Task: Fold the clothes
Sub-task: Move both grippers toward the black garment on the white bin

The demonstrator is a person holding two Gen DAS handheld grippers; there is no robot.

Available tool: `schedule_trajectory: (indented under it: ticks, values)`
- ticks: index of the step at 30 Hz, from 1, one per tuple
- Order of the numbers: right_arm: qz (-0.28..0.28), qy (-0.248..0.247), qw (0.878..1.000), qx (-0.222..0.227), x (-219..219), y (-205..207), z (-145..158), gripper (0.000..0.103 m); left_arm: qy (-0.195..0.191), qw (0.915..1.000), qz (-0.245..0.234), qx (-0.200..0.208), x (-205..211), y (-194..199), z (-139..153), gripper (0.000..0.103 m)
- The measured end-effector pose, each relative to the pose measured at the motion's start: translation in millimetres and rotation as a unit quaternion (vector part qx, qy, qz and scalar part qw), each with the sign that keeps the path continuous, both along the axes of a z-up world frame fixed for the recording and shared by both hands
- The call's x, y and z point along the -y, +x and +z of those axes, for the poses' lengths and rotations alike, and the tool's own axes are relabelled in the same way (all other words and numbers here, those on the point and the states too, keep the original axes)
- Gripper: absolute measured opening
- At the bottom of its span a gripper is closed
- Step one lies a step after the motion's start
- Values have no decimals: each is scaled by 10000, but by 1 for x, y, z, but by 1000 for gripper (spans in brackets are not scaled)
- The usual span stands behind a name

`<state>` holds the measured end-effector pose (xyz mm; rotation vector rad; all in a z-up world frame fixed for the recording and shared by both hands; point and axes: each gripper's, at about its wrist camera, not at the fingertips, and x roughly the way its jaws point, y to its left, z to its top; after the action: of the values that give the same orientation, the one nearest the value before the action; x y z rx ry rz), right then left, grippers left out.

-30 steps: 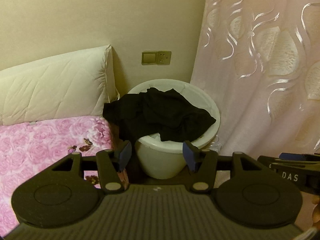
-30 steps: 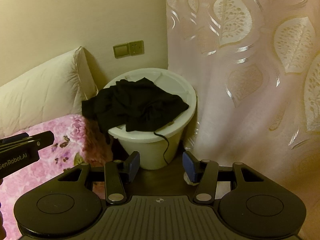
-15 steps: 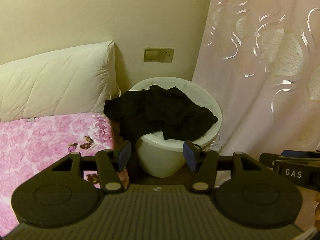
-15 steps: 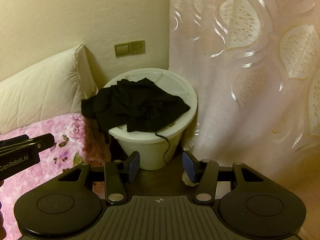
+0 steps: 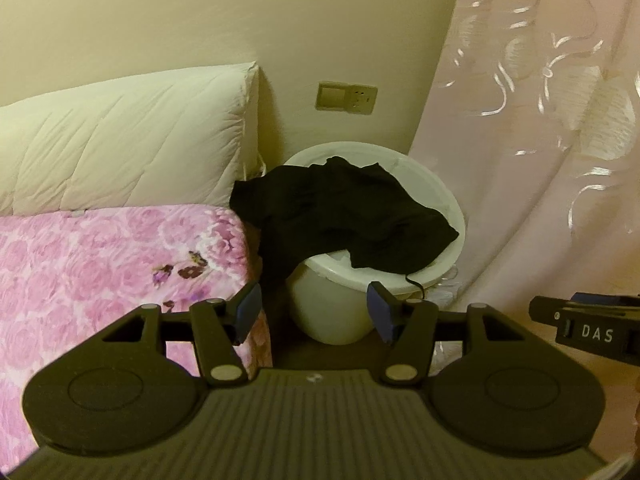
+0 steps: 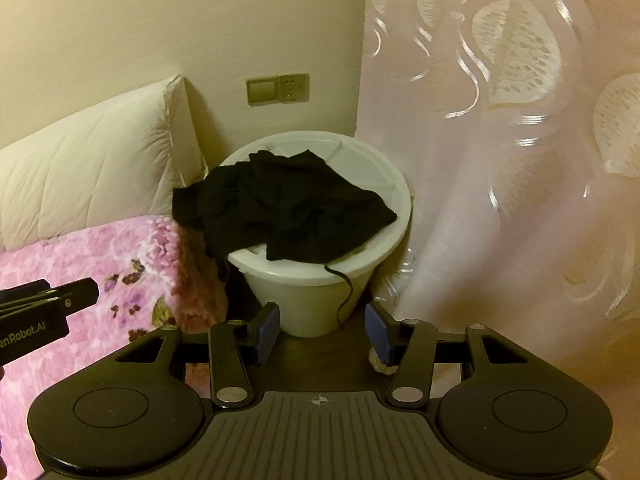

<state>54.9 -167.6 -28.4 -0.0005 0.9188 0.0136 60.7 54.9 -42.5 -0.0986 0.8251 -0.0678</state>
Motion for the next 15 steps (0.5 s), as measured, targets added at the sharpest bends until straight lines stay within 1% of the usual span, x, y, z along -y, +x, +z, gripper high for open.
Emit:
schedule_trajectory:
  ticks: [4, 7, 15]
  values:
    - [-6, 12, 10000, -6, -4, 9, 0, 51, 58, 10000, 46, 63, 1, 2, 0, 59]
    - [-16, 71, 9999, 91, -3, 13, 1, 51, 112, 9999, 49, 99, 2, 6, -1, 61]
    - [81, 406, 9975, 574, 17, 22, -3, 51, -3, 9998, -12, -204, 11, 29, -14, 61]
